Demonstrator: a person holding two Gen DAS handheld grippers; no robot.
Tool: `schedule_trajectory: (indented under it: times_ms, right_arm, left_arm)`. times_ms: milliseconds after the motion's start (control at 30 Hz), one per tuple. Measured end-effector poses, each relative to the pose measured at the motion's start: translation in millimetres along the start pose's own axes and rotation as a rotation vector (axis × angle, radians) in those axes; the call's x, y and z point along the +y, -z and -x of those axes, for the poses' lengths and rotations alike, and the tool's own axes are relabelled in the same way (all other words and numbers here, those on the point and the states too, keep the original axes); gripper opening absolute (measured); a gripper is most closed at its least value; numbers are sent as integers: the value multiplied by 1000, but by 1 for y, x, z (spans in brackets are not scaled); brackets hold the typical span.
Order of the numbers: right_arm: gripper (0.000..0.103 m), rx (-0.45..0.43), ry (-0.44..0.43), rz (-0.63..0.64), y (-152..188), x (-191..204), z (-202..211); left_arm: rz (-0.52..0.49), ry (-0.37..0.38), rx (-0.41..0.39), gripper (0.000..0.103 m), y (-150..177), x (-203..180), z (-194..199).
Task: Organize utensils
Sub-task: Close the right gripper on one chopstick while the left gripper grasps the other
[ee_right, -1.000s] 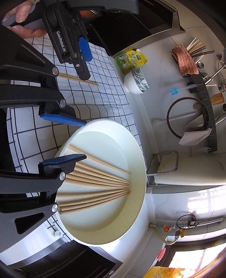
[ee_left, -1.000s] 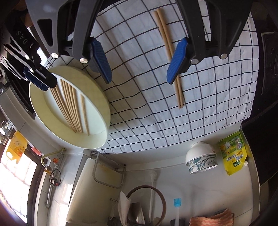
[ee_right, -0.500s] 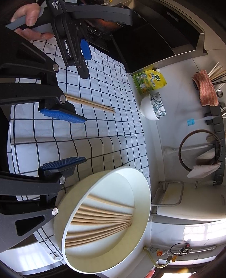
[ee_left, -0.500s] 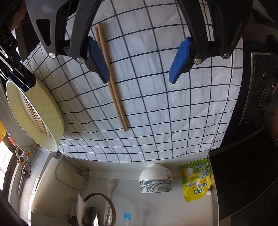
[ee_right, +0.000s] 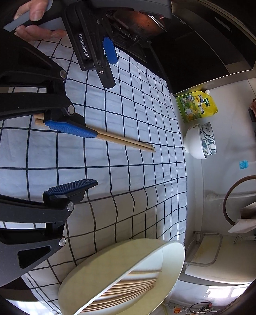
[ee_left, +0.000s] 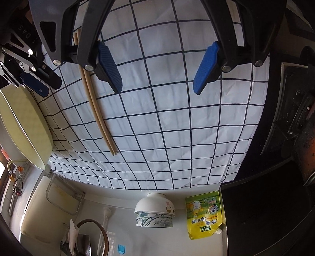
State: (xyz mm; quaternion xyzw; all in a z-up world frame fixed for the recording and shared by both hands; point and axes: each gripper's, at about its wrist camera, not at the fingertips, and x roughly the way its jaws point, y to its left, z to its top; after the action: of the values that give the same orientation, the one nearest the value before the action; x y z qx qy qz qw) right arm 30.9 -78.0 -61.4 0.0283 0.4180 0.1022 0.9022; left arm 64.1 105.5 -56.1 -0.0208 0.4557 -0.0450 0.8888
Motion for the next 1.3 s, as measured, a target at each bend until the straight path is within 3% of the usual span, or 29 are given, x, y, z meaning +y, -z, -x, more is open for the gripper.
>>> schedule_trajectory:
  times_ms: [467, 1300]
  right_arm:
    - [42, 60, 31, 2, -1, 9, -31]
    - [45, 67, 56, 75, 4, 26, -35]
  left_arm:
    - [40, 9, 11, 73, 1, 16, -8]
    - [55, 7, 10, 74, 1, 19, -8]
